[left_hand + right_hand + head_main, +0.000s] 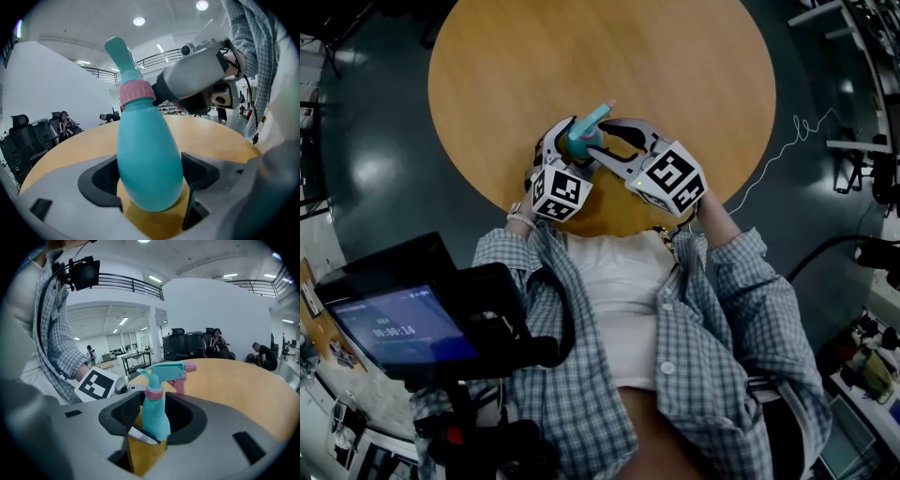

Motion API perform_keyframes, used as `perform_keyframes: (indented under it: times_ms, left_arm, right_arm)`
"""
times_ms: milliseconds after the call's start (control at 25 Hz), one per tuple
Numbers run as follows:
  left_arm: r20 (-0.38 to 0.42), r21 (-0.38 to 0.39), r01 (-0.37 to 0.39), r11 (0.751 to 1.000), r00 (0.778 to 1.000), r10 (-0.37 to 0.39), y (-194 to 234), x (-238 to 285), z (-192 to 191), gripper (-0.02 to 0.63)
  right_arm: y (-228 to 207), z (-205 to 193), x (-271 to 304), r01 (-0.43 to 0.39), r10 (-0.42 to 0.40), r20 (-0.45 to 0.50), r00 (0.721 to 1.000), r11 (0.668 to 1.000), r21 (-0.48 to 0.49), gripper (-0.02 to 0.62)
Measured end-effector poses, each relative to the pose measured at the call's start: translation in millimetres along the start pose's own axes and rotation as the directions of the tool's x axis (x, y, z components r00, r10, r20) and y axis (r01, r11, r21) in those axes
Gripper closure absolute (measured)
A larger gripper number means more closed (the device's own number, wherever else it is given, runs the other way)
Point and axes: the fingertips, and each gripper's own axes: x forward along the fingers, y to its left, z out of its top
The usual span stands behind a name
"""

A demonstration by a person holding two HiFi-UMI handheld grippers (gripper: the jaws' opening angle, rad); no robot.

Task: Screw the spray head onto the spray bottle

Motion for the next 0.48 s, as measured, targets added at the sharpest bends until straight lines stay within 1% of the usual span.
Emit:
perform_keyframes:
  times_ms: [40,80,120,240,400,480]
  left_arm:
    - [0.0,-0.001,-0.001,1.0,1.0,0.001,-0.2,0.1,0.0,0.213]
    - [0.001,-0.003,-0.003,1.0,1.0,0.003,-0.1,0.2,0.1,0.213]
    - [0.001,-0.004,-0.005,1.0,1.0,0.005,0.1,0.2,0.3,0.213]
    - [0.001,-0.004,-0.022,1.0,1.0,0.022,0.9,-0.3,0.5,0.213]
    - [0.0,-0.019,-0.07,0.997,0.998,0.07,2.4,-0.7,1.0,0.213]
    - [-0.001,-0.021,-0.082,0.996,0.997,0.082,3.2,-0.7,0.7,0.213]
  right_arm:
    - [-1.4,0.7,1.5,0.008,-0.008,0.011,1.0,1.0,0.015,0.443]
    - [-2.4,1.7,2.4,0.02,-0.021,0.021,1.0,0.999,0.026,0.486]
    - [-3.0,2.4,2.6,0.037,-0.038,0.03,0.999,0.999,0.031,0.492]
    - [-1.9,2.5,1.3,0.113,-0.115,0.05,0.992,0.992,0.051,0.5]
    - [0.6,1.7,0.8,0.244,-0.252,0.067,0.965,0.964,0.107,0.505]
    - [1.5,2.1,1.4,0.275,-0.283,0.069,0.957,0.956,0.1,0.505]
